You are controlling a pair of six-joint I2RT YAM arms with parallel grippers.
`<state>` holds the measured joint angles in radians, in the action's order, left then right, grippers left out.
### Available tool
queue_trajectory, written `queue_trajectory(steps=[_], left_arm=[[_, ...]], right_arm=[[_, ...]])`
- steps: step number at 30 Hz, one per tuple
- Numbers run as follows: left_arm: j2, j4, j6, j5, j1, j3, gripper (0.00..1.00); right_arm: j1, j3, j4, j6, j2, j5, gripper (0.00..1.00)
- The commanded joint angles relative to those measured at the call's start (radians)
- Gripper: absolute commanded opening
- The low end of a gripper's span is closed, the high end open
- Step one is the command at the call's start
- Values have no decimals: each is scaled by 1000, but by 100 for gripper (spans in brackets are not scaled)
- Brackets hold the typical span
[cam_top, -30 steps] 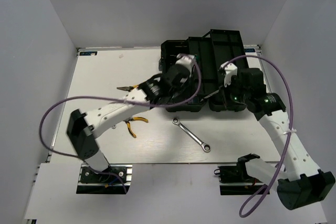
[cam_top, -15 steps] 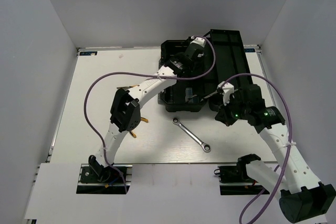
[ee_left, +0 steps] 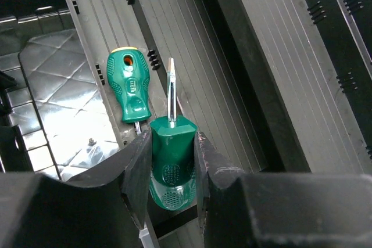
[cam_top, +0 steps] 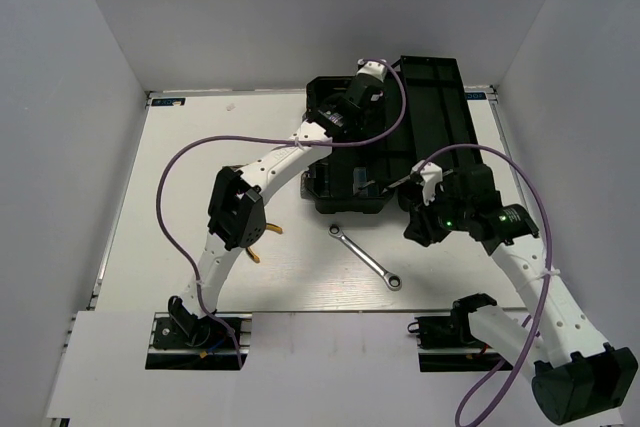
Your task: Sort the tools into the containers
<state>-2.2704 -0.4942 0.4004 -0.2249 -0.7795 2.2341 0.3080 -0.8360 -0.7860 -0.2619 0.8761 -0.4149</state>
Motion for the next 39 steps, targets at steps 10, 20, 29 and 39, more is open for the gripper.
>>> queue_trajectory(steps=[10, 20, 29, 39], left_arm=[[-15, 14, -9, 36, 8, 33, 40], [3, 14, 0, 36, 8, 36, 74], [300, 57, -74, -10, -3, -178, 72], [1153, 39, -12, -207, 6, -1125, 76]], right_arm=[[-1, 2, 8, -20, 27, -13, 53], [2, -2, -13, -46, 44, -13, 60], [80, 83, 21, -257, 135, -87, 53], [408, 78, 195, -166, 300, 111, 58]])
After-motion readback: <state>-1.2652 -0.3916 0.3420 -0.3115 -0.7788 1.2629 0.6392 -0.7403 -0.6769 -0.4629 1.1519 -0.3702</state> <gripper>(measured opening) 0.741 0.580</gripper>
